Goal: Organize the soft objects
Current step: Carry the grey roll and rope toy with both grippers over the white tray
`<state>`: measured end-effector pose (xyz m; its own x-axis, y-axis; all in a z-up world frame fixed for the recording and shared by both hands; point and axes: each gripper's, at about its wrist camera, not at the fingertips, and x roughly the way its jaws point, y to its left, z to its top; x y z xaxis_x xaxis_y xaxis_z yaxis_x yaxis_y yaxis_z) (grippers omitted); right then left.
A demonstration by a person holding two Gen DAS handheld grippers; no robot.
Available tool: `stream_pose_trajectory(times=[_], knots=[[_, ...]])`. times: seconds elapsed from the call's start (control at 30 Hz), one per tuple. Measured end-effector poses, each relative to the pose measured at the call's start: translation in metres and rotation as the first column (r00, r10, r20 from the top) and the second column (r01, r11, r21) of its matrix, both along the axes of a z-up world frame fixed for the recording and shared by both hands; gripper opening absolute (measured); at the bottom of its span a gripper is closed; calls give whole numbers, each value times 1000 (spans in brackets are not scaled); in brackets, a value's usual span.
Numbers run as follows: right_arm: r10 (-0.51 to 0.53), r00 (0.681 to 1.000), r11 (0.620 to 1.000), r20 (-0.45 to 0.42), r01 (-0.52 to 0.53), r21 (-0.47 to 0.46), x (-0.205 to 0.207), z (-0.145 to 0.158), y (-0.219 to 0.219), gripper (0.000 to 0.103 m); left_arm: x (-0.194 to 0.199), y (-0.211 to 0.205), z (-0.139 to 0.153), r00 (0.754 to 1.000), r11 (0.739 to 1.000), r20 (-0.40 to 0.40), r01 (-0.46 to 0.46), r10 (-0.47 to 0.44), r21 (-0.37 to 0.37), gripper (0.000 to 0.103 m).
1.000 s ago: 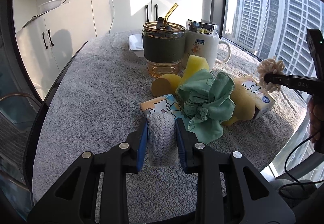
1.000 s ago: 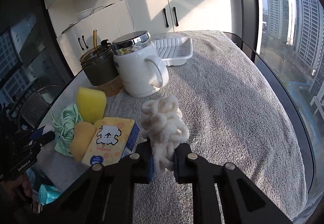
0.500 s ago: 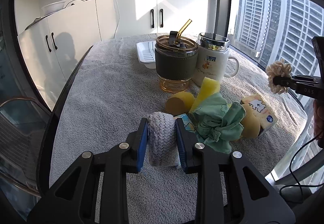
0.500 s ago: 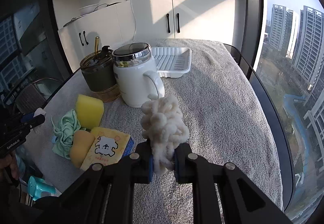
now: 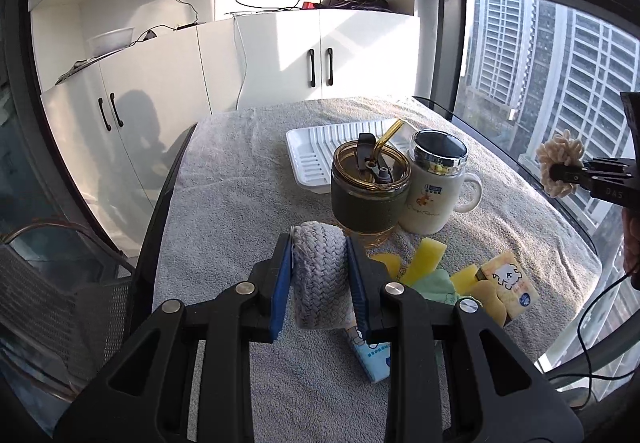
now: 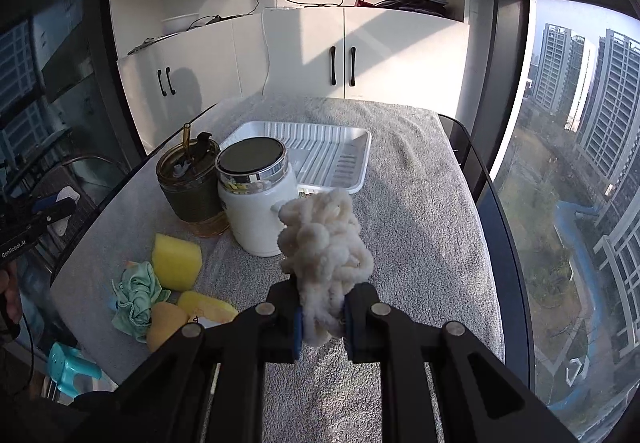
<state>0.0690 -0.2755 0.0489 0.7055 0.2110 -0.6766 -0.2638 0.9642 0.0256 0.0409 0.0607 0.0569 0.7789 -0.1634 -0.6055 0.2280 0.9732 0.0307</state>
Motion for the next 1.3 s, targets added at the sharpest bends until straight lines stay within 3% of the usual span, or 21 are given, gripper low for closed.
stream_pose_trajectory(times=[0.23,0.43,0.53,0.7,0.87,1.07,1.3], knots=[[60,996,998,59,-59,-19,26,52,5,16,37,10,49,997,999,64,35,-36,13,25],[127,980,987,153,-109,-118,67,120,15,17,90,-1,108,982,991,168,68,-87,117,25],[141,973,980,180,-112,-163,95,143,20,17,120,-13,119,976,983,181,89,-118,163,25],[151,973,974,172,-118,-192,140,154,23,17,167,-20,118,979,981,154,109,-134,159,25],[158,980,970,123,-130,-207,188,135,25,17,214,-24,96,986,983,79,140,-149,116,25],[191,981,959,-33,-193,-205,247,73,26,17,271,-41,37,980,979,-84,187,-180,85,25],[241,952,952,-190,-269,-144,299,-7,30,17,322,-61,-37,933,966,-271,256,-236,41,25]])
